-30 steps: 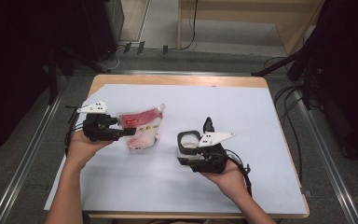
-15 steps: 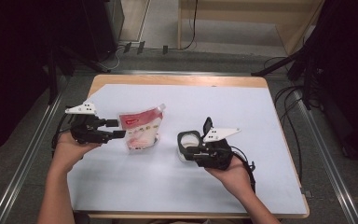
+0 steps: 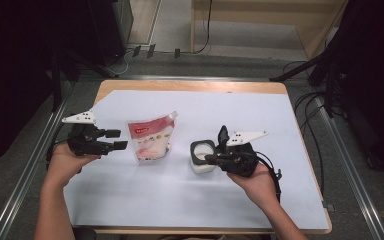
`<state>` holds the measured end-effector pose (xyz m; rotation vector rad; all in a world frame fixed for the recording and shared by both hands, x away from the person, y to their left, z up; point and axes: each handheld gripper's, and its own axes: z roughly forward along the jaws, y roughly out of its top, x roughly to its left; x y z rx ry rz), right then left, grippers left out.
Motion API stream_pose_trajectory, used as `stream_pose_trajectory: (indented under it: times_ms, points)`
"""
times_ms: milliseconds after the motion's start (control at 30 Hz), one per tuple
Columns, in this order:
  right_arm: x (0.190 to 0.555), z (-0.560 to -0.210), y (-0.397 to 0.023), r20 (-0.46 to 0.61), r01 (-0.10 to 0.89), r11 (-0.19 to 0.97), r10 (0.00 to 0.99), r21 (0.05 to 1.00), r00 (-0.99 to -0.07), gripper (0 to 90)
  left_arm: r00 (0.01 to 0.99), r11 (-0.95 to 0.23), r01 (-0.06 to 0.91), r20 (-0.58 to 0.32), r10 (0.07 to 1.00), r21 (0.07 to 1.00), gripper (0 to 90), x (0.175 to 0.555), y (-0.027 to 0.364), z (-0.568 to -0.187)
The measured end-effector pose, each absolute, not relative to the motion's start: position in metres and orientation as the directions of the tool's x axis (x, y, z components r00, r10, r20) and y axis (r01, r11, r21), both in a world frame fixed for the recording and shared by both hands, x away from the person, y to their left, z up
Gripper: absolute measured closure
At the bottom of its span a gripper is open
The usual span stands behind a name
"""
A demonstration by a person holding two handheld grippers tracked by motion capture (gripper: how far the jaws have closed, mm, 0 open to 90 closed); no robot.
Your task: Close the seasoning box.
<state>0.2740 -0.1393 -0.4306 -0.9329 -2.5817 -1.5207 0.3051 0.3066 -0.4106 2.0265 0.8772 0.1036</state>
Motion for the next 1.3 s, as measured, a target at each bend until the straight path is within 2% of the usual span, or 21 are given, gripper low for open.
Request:
stream_pose_trajectory:
  times_ms: [333, 867, 1300]
  points:
    - [0.279, -0.414, -0.155, 0.278, 0.489, 0.339, 0.514, 0.804, -0.811, 90.0, 0.690, -0.324, 0.594, -0.259, 0.676, 0.737, 39.8, 0.306, 0.310, -0.422]
    - [0.283, -0.384, -0.188, 0.256, 0.484, 0.292, 0.570, 0.825, -0.781, 90.0, 0.663, -0.311, 0.612, -0.256, 0.704, 0.727, 38.1, 0.309, 0.310, -0.433]
    - [0.296, -0.400, -0.203, 0.284, 0.538, 0.267, 0.621, 0.800, -0.731, 90.0, 0.663, -0.323, 0.611, -0.245, 0.707, 0.723, 37.0, 0.310, 0.309, -0.436]
